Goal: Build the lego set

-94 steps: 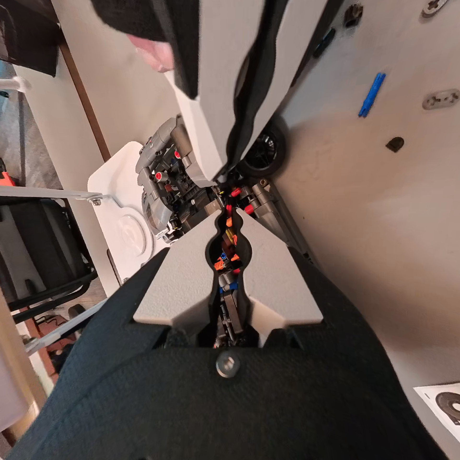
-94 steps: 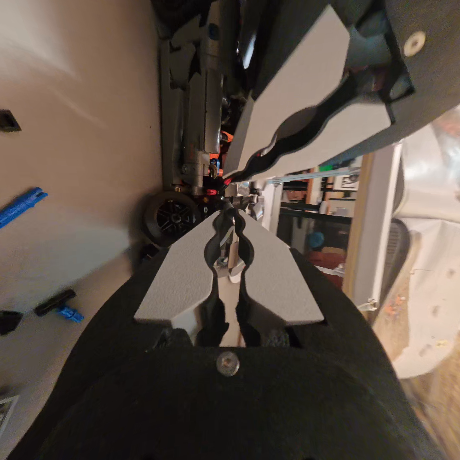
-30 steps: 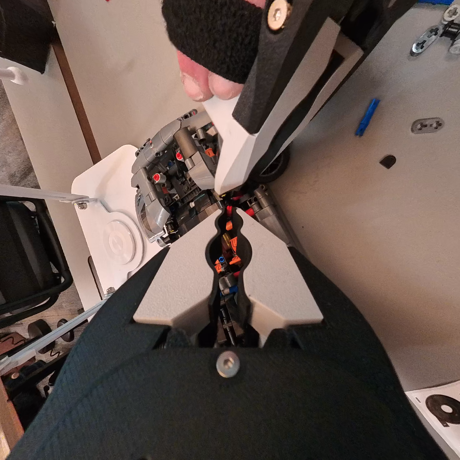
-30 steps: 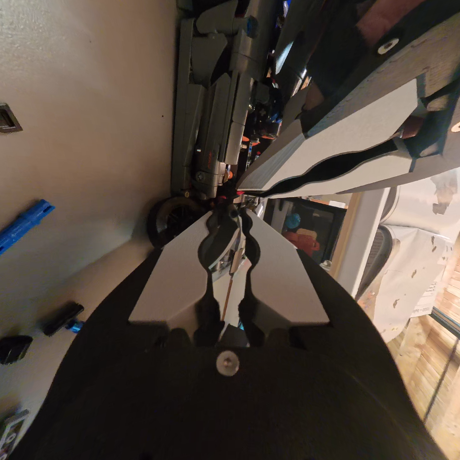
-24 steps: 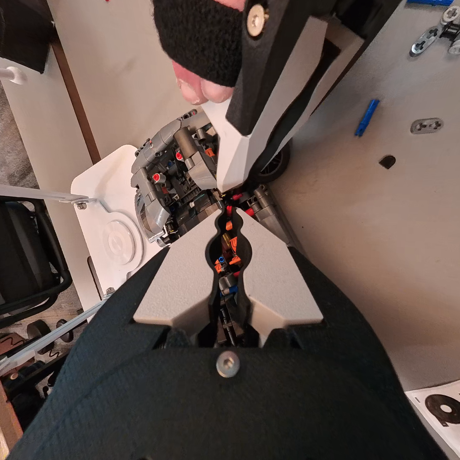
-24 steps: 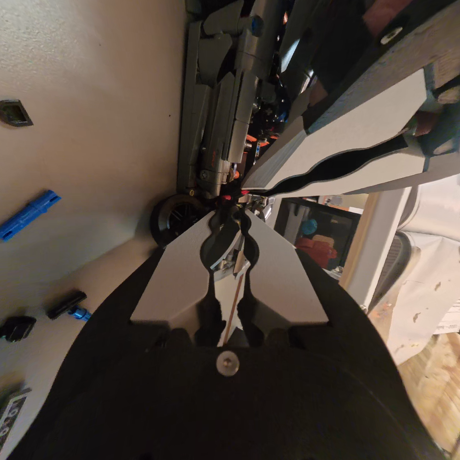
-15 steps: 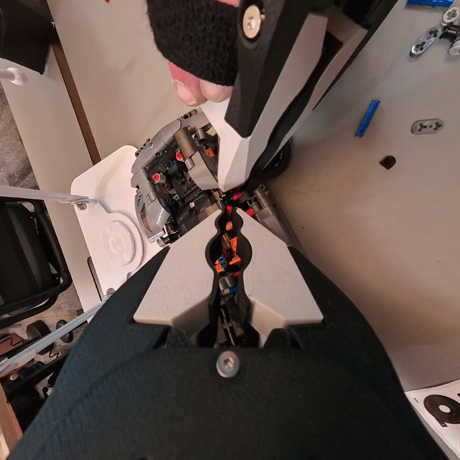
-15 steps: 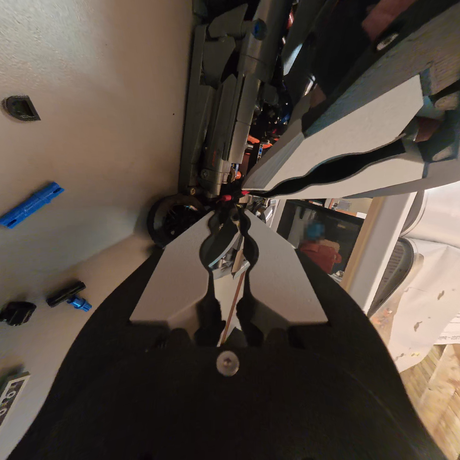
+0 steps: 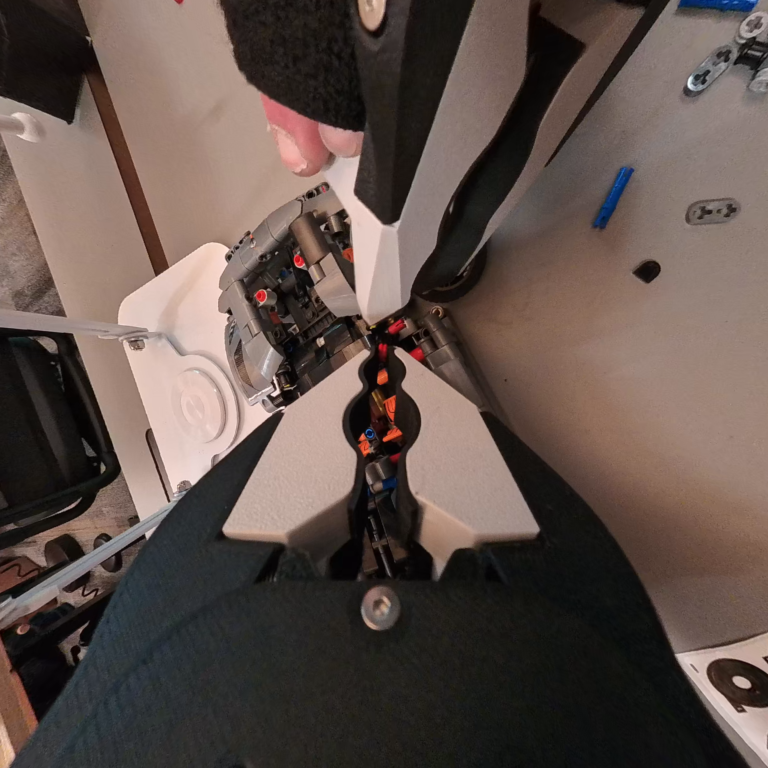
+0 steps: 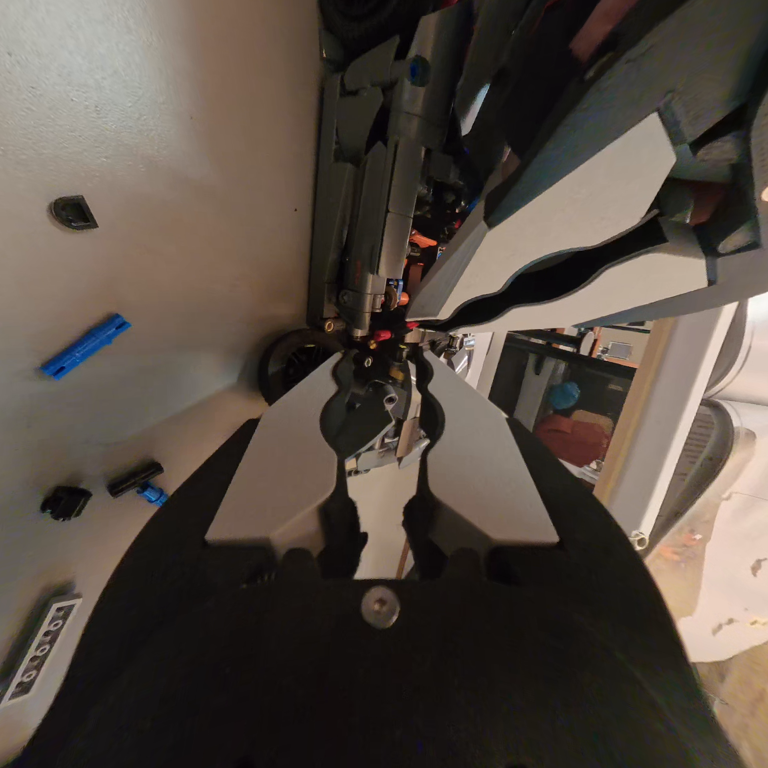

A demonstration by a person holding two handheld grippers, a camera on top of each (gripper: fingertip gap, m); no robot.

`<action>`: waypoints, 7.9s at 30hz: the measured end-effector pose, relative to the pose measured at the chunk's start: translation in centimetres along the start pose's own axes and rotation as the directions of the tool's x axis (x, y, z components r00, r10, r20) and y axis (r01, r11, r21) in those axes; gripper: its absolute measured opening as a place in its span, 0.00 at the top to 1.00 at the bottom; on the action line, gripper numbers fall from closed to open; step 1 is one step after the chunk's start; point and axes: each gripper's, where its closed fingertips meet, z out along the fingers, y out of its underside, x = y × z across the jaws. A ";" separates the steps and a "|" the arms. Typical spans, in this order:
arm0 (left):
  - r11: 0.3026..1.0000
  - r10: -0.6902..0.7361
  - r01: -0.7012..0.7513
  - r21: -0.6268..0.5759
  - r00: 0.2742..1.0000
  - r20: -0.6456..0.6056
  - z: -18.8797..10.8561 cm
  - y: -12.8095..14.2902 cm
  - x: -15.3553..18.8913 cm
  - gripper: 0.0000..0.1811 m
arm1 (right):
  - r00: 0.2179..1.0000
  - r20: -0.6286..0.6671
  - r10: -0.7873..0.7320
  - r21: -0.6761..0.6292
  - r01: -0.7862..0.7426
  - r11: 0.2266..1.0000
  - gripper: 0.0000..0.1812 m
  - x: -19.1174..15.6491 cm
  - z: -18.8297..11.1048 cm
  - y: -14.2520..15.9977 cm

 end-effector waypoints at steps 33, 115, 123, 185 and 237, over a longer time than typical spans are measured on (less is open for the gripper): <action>1.000 -0.002 0.002 0.003 1.000 0.002 0.0 0.0 0.0 0.99 | 0.939 0.201 0.280 -0.016 -0.283 0.959 0.96 0.5 -0.9 2.0; 0.975 0.019 -0.056 0.217 0.986 0.168 -4.1 -8.2 -0.3 0.88 | 0.551 0.391 0.737 -0.026 -0.794 0.608 0.98 2.9 -8.9 0.4; 0.965 0.018 -0.084 0.250 0.967 0.255 -4.8 -9.1 -1.3 0.96 | 0.552 0.375 0.745 -0.027 -0.797 0.604 0.98 4.1 -9.5 1.6; 0.972 -0.203 0.197 0.129 0.979 0.034 -1.8 -0.4 -2.1 1.00 | 0.947 -0.175 0.271 0.025 -0.271 0.962 0.97 2.3 -3.9 -1.1; 0.955 -0.297 0.291 -0.061 0.938 -0.181 -0.4 1.1 1.2 1.00 | 0.905 -0.316 0.286 0.003 -0.300 0.954 0.97 0.7 0.0 -1.3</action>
